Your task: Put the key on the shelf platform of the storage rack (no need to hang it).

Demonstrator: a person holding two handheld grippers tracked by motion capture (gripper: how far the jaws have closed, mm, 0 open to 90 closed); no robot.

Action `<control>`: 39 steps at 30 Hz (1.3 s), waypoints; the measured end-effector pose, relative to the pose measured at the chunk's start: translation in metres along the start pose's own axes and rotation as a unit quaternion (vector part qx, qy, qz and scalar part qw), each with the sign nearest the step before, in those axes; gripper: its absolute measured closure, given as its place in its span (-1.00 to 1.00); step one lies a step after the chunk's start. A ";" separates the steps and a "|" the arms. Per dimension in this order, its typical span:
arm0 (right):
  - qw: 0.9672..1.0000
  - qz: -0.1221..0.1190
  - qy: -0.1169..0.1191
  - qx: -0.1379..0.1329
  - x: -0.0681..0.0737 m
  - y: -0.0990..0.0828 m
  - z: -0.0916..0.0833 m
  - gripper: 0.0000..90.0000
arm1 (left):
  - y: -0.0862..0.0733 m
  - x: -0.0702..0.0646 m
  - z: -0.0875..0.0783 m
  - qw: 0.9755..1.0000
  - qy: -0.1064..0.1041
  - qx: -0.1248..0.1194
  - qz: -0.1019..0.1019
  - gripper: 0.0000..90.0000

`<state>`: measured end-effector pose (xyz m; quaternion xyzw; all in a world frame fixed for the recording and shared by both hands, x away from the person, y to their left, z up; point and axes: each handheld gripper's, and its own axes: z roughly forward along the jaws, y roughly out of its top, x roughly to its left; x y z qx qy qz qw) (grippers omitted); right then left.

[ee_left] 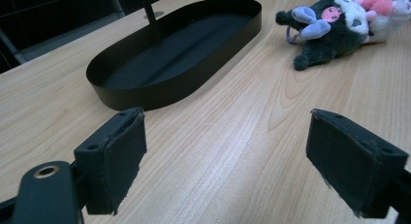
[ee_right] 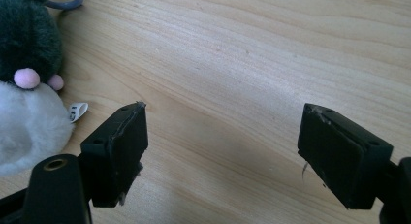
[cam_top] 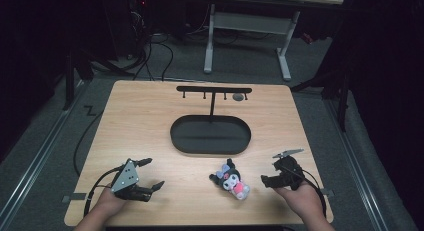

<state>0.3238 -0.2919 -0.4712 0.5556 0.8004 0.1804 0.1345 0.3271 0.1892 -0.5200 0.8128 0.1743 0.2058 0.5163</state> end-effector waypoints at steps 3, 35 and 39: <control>1.000 -0.008 -0.003 0.004 0.000 0.001 0.001 -0.59 | 0.000 0.000 0.000 1.000 0.000 0.000 0.000 -0.66; 0.982 -0.113 -0.013 0.148 0.027 0.027 -0.017 -0.67 | 0.000 -0.003 0.000 1.000 -0.001 0.003 0.010 -0.66; 0.983 -0.112 0.001 0.144 0.033 0.030 -0.020 -0.74 | 0.000 -0.003 0.000 1.000 -0.001 0.004 0.010 -0.66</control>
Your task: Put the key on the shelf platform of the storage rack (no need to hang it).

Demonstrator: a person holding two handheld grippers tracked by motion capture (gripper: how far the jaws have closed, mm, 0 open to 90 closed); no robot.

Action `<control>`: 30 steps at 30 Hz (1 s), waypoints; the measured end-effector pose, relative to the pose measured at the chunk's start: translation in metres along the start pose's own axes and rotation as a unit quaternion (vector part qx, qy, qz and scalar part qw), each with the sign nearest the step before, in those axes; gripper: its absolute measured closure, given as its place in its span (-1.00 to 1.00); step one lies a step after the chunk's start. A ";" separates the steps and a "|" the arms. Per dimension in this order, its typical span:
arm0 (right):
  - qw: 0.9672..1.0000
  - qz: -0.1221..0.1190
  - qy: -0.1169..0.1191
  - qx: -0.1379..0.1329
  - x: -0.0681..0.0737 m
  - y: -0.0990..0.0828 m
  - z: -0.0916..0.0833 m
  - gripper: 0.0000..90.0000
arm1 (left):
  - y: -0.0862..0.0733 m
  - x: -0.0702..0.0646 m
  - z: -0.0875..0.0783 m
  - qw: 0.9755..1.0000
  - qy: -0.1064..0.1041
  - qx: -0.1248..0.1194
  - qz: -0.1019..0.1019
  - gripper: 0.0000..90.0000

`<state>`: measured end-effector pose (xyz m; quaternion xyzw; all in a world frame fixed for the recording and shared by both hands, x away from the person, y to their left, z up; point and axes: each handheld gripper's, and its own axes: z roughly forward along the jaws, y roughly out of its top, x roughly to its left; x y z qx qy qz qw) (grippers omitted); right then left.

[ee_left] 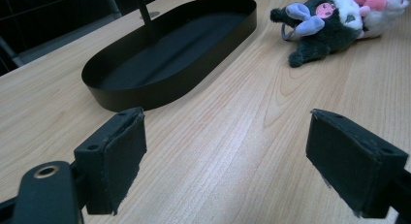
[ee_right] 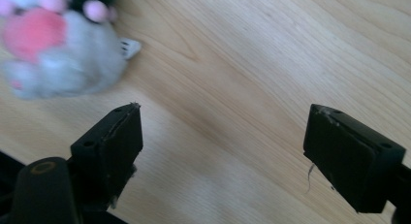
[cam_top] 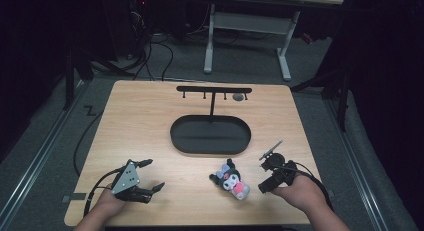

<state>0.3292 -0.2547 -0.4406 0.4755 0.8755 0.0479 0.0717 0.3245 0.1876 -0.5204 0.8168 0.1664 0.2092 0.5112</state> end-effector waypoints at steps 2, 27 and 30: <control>1.000 0.002 0.012 0.000 0.006 0.004 -0.002 -0.88 | 0.000 0.000 0.000 1.000 -0.002 -0.001 0.001 -0.66; 0.997 -0.069 0.047 -0.003 0.070 0.029 0.027 -0.77 | 0.000 0.001 -0.001 1.000 -0.004 -0.003 0.000 -0.66; 0.997 -0.069 0.046 0.000 0.074 0.030 0.031 -0.77 | -0.001 0.001 -0.001 1.000 -0.005 -0.004 -0.003 -0.66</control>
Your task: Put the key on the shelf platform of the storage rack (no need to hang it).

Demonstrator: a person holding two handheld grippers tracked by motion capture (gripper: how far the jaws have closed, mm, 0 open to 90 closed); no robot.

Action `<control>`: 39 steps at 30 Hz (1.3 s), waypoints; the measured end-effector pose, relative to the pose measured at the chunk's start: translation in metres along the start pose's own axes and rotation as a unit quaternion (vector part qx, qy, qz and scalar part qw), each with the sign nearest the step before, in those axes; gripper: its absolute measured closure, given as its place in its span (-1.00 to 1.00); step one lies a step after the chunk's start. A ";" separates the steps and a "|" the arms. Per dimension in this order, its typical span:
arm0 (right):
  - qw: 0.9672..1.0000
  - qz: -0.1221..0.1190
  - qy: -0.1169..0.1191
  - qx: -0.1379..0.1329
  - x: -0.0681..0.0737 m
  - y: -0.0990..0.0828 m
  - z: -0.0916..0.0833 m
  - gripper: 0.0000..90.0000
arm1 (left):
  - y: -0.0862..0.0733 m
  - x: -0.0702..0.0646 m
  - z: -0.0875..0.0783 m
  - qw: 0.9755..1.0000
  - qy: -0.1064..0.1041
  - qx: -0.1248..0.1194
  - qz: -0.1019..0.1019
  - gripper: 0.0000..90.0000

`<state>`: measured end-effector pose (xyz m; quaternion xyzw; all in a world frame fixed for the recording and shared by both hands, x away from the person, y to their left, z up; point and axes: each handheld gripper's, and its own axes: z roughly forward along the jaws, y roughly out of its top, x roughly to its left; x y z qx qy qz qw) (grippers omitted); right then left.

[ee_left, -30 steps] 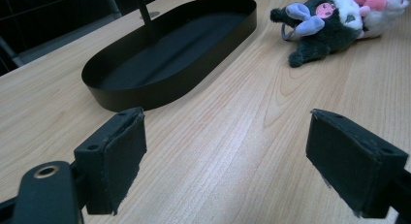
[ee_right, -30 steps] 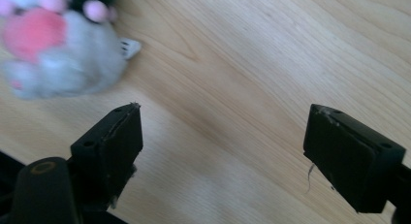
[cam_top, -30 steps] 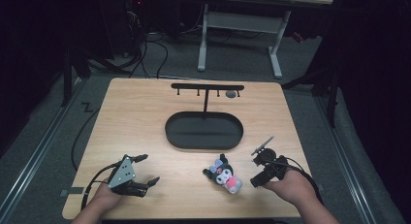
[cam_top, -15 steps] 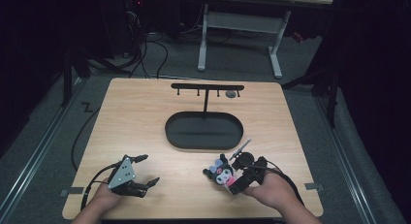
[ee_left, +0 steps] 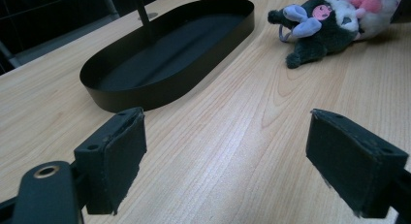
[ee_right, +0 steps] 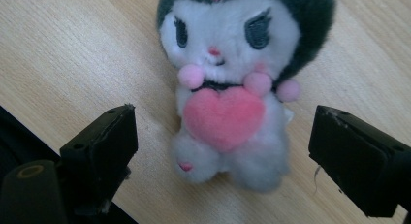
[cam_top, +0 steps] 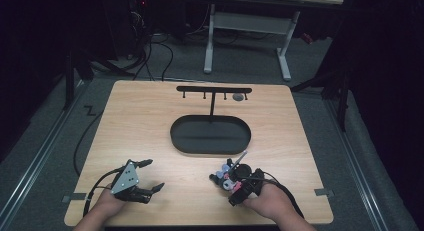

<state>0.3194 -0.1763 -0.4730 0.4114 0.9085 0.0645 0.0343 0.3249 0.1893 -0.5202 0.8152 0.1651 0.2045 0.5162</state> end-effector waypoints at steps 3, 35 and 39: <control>1.000 0.001 -0.005 0.001 0.001 0.000 0.006 -0.70 | 0.000 0.001 0.000 1.000 0.001 0.000 -0.003 -0.66; 0.999 0.031 0.016 -0.022 -0.009 -0.003 -0.005 0.04 | 0.000 -0.002 0.000 1.000 0.002 0.002 0.006 -0.66; 0.999 0.038 0.016 -0.028 -0.013 -0.002 -0.009 0.04 | 0.000 0.000 0.000 1.000 0.001 0.002 0.001 -0.66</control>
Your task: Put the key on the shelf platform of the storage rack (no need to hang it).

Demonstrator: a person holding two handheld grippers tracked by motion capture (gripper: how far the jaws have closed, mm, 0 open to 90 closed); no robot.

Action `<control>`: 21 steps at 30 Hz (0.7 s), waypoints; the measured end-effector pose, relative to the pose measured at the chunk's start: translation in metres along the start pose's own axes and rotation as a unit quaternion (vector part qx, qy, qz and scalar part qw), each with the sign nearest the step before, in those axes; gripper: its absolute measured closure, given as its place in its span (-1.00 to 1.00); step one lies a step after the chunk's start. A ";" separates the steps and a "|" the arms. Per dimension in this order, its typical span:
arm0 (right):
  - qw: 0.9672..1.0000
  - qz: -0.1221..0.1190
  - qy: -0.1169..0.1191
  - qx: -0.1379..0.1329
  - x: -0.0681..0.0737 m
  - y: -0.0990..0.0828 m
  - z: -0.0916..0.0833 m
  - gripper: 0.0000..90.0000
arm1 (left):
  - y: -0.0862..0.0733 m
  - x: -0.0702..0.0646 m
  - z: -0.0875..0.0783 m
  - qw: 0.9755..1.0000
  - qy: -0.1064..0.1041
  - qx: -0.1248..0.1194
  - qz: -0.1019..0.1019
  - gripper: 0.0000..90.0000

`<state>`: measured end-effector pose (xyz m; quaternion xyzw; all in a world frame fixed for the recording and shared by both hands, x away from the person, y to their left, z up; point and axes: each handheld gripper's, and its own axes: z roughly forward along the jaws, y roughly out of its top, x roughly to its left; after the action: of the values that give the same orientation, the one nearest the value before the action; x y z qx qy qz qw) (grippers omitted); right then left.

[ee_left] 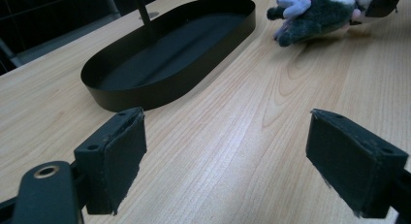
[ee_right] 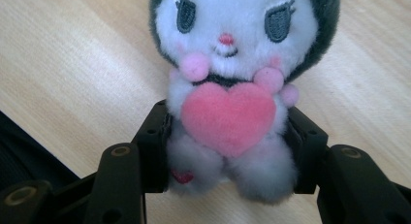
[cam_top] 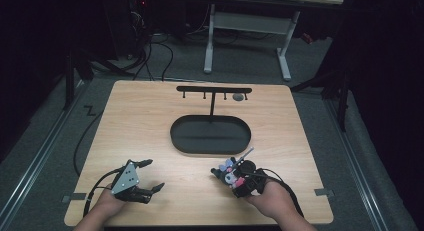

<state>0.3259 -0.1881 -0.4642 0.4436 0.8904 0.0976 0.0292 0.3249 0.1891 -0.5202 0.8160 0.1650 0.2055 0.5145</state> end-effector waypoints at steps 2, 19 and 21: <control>1.000 0.003 0.000 0.000 -0.003 0.001 -0.002 0.04 | 0.000 0.000 0.000 1.000 -0.001 -0.002 -0.001 -0.66; 0.999 0.027 -0.010 -0.033 -0.033 0.024 -0.030 0.05 | 0.000 0.005 0.002 1.000 -0.001 -0.001 -0.017 -0.66; 0.999 0.036 -0.009 -0.039 -0.036 0.029 -0.033 0.05 | 0.000 0.004 0.002 1.000 -0.003 0.000 -0.013 -0.66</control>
<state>0.3660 -0.2048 -0.4278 0.4745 0.8692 0.1296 0.0506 0.3293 0.1890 -0.5201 0.8146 0.1742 0.1964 0.5172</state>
